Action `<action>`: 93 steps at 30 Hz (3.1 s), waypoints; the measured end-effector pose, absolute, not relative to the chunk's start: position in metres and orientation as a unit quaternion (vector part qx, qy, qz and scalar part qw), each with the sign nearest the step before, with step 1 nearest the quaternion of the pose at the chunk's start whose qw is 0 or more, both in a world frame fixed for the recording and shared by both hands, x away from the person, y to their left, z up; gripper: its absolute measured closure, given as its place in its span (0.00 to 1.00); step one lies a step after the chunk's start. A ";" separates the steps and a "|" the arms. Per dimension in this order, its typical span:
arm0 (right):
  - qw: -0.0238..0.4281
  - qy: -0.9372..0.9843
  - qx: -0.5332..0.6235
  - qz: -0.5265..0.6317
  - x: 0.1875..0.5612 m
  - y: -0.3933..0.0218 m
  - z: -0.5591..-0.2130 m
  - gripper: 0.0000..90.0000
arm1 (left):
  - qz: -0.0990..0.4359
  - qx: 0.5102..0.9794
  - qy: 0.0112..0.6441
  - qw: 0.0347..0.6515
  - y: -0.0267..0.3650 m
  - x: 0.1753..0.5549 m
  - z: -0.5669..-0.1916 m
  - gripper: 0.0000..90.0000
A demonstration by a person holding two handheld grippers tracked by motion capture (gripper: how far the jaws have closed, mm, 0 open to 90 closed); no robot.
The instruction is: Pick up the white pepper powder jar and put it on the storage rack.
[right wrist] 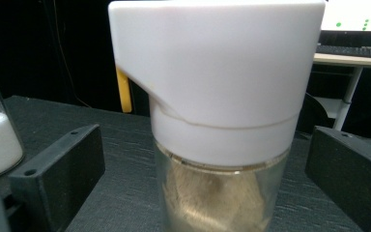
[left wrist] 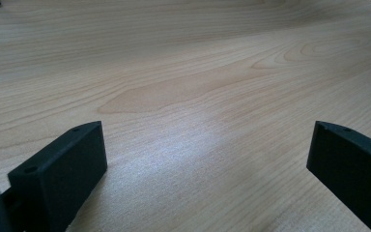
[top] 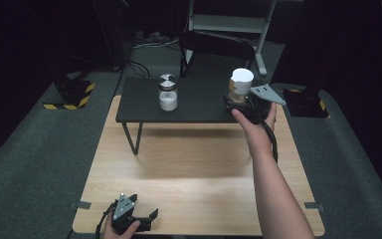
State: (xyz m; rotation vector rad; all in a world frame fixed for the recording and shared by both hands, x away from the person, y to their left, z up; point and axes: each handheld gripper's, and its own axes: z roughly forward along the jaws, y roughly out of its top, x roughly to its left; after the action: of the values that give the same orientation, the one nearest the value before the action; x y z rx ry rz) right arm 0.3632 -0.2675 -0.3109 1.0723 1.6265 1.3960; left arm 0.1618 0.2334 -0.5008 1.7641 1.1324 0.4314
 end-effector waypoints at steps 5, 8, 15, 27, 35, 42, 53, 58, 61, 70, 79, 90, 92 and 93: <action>0.360 0.631 0.413 0.549 0.359 -0.271 -0.313 0.00 | 0.177 0.724 0.464 0.479 0.233 0.162 -0.501 0.01; 0.361 0.631 0.407 0.553 0.354 -0.272 -0.314 0.00 | 0.178 0.724 0.464 0.478 0.233 0.162 -0.500 0.01; 0.359 0.630 0.397 0.563 0.342 -0.277 -0.318 0.00 | 0.179 0.725 0.461 0.478 0.232 0.161 -0.501 0.01; 0.352 0.634 0.381 0.573 0.318 -0.288 -0.330 0.00 | 0.183 0.725 0.461 0.478 0.231 0.160 -0.501 0.01; 0.350 0.636 0.375 0.577 0.297 -0.300 -0.343 0.00 | 0.185 0.727 0.457 0.478 0.231 0.160 -0.501 0.01; 0.348 0.634 0.377 0.578 0.279 -0.315 -0.359 0.00 | 0.188 0.726 0.457 0.478 0.230 0.159 -0.502 0.01; 0.343 0.634 0.373 0.583 0.255 -0.329 -0.384 0.00 | 0.190 0.728 0.454 0.478 0.230 0.158 -0.502 0.01; 0.341 0.633 0.374 0.586 0.243 -0.336 -0.395 0.00 | 0.191 0.728 0.453 0.478 0.230 0.158 -0.502 0.01; 0.341 0.633 0.373 0.586 0.236 -0.339 -0.401 0.00 | 0.192 0.728 0.453 0.478 0.230 0.158 -0.502 0.01; 0.339 0.644 0.380 0.570 0.221 -0.348 -0.419 0.00 | 0.195 0.728 0.451 0.478 0.229 0.157 -0.503 0.01; 0.334 0.647 0.385 0.567 0.209 -0.355 -0.433 0.00 | 0.197 0.729 0.449 0.478 0.229 0.157 -0.503 0.01; 0.330 0.650 0.392 0.561 0.190 -0.364 -0.449 0.00 | 0.199 0.730 0.447 0.477 0.228 0.156 -0.503 0.01; 0.335 0.651 0.395 0.555 0.186 -0.365 -0.452 0.00 | 0.200 0.730 0.447 0.477 0.228 0.155 -0.503 0.01; 0.333 0.651 0.397 0.555 0.184 -0.366 -0.453 0.00 | 0.200 0.730 0.446 0.477 0.228 0.156 -0.503 0.01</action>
State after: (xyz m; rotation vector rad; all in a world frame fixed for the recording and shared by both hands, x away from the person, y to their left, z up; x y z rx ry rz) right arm 0.1844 -0.3657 -0.4533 1.0366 1.6997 1.4480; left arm 0.1556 0.2277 -0.5030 1.7842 1.0891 0.4887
